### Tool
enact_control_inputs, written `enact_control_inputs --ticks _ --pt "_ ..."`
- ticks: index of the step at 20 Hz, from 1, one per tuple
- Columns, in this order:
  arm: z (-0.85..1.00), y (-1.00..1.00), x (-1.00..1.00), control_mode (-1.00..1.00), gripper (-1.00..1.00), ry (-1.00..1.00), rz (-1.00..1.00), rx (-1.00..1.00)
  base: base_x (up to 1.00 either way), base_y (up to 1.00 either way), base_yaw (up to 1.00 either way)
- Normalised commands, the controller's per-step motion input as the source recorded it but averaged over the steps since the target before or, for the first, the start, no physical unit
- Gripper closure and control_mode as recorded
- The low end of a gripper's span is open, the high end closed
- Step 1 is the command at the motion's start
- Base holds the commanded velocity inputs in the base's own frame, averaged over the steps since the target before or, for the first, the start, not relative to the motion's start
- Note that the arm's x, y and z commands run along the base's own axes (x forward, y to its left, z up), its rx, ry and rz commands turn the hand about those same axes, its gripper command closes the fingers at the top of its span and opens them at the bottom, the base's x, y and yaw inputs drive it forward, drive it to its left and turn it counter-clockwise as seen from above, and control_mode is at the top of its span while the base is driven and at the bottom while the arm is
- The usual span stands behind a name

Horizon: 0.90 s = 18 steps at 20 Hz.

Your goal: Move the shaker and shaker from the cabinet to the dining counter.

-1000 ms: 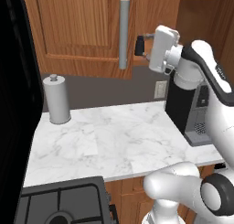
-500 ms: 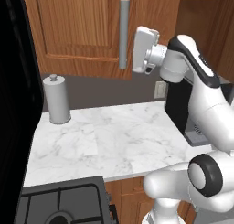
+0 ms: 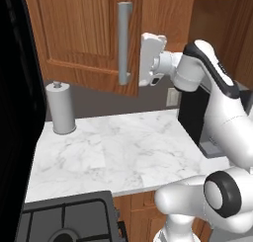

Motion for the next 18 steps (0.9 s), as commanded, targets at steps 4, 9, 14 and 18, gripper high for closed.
enact_control_inputs --ticks 4,9,14,18 --pt "-0.38 1.00 -1.00 -1.00 -1.00 -0.07 0.29 -0.14 0.00 0.00 0.00" --pt "-0.32 1.00 -1.00 -1.00 -1.00 -0.09 0.15 -0.10 0.00 0.00 0.00" --pt "-0.23 0.98 -0.45 -1.00 -1.00 0.04 0.04 -0.03 0.00 0.00 0.00" --pt "-0.08 0.52 0.23 -1.00 -1.00 0.19 0.00 -0.03 0.00 0.00 0.00"
